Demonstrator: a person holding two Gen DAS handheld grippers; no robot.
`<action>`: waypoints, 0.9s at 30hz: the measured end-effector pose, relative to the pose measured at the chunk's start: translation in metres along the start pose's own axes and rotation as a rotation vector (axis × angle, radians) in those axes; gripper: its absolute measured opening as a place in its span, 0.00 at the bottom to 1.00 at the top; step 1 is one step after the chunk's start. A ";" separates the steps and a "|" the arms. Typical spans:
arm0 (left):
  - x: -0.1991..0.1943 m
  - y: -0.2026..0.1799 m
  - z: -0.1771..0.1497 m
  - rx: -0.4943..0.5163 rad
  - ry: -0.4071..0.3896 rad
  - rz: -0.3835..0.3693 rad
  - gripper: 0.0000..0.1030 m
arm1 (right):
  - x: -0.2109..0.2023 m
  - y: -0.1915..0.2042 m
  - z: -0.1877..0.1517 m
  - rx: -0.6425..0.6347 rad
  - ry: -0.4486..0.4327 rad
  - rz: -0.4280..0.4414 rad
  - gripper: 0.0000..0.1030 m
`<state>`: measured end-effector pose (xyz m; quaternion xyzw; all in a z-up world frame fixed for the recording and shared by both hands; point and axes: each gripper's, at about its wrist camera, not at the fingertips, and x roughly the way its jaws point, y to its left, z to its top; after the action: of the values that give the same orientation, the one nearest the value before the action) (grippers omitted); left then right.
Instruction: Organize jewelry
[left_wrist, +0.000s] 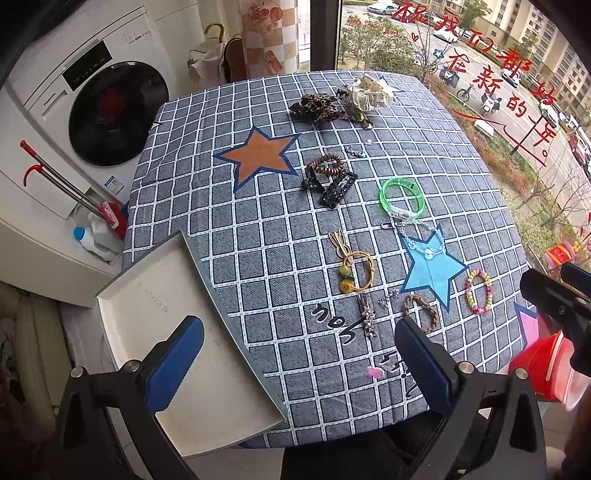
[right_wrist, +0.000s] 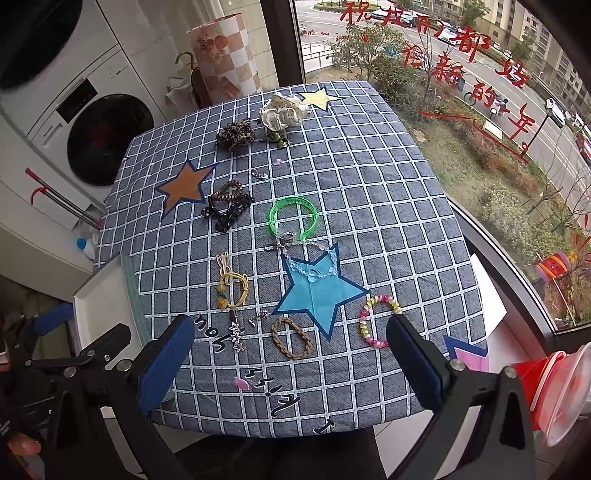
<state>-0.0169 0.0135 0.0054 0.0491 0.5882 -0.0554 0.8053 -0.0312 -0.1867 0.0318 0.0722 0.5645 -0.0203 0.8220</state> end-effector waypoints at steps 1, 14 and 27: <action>0.001 0.001 0.000 -0.003 0.003 -0.006 1.00 | 0.001 -0.001 0.000 0.006 0.003 0.003 1.00; 0.049 0.005 0.001 -0.057 0.096 -0.012 1.00 | 0.038 -0.054 -0.010 0.152 0.067 0.056 1.00; 0.115 -0.019 0.009 -0.086 0.169 -0.019 1.00 | 0.096 -0.104 -0.026 0.195 0.228 -0.007 1.00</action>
<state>0.0236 -0.0098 -0.1019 0.0132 0.6562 -0.0334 0.7537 -0.0326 -0.2815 -0.0764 0.1515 0.6497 -0.0695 0.7417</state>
